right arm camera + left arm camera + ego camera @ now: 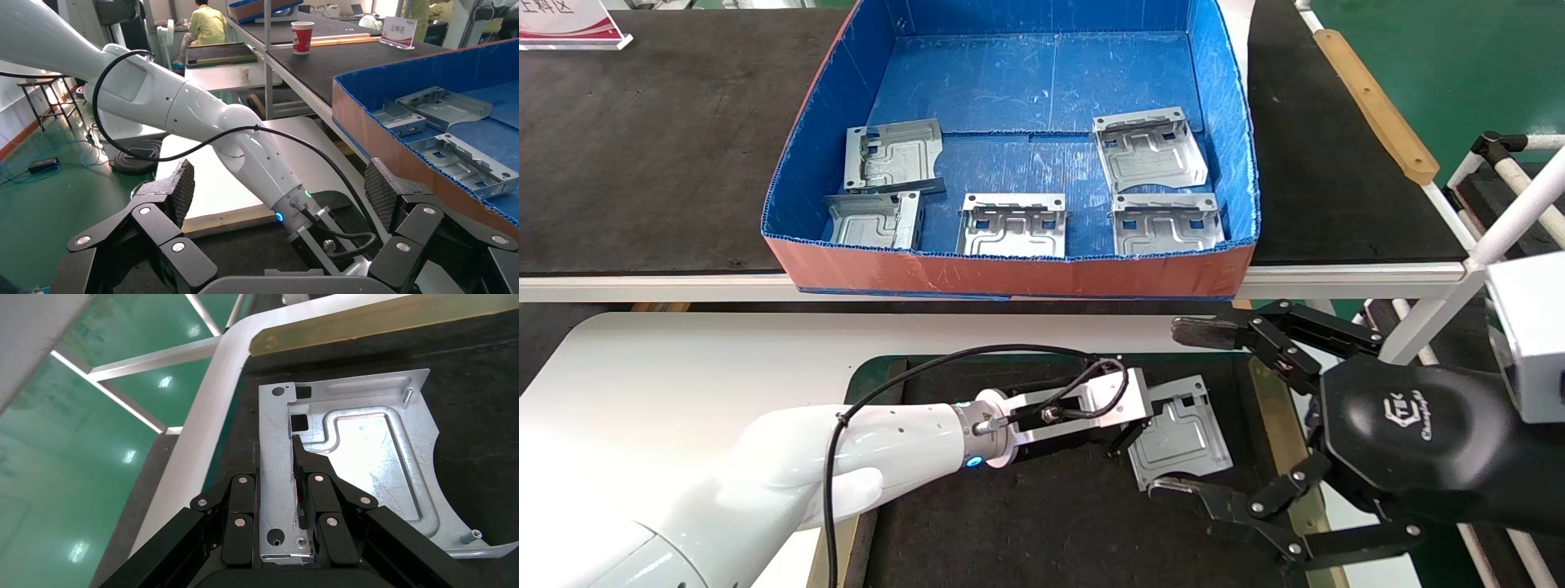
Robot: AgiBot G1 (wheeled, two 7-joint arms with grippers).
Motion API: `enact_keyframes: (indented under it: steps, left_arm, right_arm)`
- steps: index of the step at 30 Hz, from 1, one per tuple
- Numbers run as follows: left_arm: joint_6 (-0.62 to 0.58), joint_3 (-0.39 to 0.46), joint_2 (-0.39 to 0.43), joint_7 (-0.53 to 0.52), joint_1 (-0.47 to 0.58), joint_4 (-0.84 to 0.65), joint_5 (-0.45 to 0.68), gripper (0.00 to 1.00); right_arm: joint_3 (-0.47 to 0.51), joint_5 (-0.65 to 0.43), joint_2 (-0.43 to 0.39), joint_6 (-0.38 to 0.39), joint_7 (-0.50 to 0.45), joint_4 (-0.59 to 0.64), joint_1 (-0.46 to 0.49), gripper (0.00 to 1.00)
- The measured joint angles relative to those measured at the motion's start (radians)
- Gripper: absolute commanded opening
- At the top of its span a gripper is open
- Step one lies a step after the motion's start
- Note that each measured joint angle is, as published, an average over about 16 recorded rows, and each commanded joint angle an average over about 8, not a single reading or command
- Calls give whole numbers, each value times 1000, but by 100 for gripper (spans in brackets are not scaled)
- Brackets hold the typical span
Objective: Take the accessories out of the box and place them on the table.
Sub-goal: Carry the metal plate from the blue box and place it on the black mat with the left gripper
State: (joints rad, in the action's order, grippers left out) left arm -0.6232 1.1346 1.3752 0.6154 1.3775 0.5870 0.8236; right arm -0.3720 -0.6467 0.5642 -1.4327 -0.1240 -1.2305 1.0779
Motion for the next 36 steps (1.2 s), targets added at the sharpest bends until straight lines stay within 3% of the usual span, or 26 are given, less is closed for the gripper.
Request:
enact_keyframes:
  steps: [10, 24, 32, 36]
  left_arm:
    - [73, 102, -1, -16, 10, 52, -88, 0]
    - [46, 186, -5, 21, 36, 54, -180, 0]
    - [21, 210, -6, 41, 43, 46, -209, 98]
    - [16, 213, -6, 43, 44, 44, -215, 100]
  right_arm:
    - [0, 0, 0, 0, 0, 0, 0, 100]
    - [0, 0, 0, 0, 0, 0, 0, 100]
    - [0, 0, 0, 0, 0, 0, 0, 100]
    - [0, 0, 0, 0, 0, 0, 0, 100]
